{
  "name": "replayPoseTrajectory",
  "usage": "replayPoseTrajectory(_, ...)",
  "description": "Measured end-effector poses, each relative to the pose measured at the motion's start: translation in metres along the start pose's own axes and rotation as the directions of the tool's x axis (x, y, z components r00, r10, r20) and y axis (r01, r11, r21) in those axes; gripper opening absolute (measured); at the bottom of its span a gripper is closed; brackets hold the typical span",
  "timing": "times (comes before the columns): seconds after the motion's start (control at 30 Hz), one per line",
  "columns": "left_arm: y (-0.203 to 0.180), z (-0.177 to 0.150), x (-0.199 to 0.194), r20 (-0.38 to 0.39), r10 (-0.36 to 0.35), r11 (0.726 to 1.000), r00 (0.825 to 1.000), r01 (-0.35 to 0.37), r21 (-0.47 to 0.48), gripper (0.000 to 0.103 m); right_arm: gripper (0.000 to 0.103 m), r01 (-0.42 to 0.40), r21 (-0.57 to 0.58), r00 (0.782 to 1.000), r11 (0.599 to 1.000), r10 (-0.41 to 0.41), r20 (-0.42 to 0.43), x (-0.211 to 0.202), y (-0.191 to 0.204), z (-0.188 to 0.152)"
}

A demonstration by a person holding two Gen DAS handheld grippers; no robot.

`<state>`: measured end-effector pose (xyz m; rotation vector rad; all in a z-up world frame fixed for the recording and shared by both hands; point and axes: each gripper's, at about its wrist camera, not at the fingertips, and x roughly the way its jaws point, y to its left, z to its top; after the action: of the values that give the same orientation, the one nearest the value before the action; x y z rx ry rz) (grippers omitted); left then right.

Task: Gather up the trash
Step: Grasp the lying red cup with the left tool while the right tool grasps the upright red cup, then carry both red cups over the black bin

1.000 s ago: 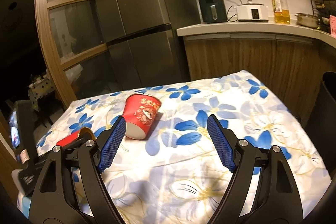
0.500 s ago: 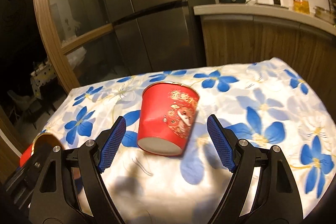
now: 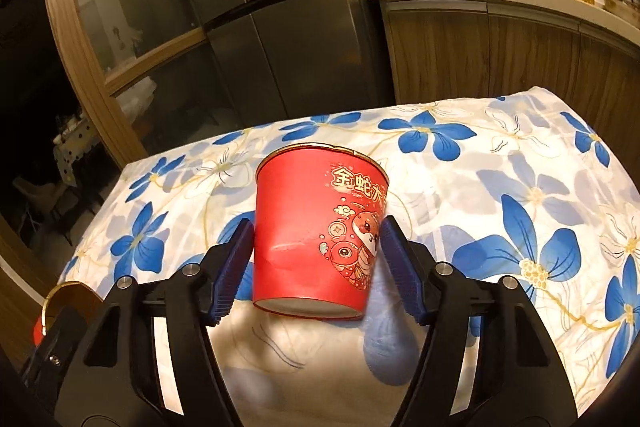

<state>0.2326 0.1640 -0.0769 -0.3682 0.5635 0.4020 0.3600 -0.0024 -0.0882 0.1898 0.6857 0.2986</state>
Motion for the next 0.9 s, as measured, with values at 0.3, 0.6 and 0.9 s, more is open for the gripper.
replayPoseTrajectory(0.3, -0.002, 0.001, -0.005, 0.012, 0.012, 1.0, 1.0, -0.012, 0.002, 0.082, 0.059, 0.004, -0.024, 0.998, 1.0, -0.003, 0.061, -0.029, -0.005, -0.001)
replayPoseTrajectory(0.6, -0.02, 0.004, -0.024, 0.041, 0.017, 0.999, 0.999, -0.019, 0.043, 0.082, 0.059, 0.016, -0.014, 0.991, 1.0, -0.014, 0.131, -0.086, -0.03, -0.006)
replayPoseTrajectory(0.9, -0.063, -0.007, -0.05, 0.055, -0.039, 0.993, 0.998, 0.033, 0.109, 0.082, 0.059, 0.075, 0.019, 0.979, 0.997, -0.078, 0.19, -0.146, -0.074, -0.012)
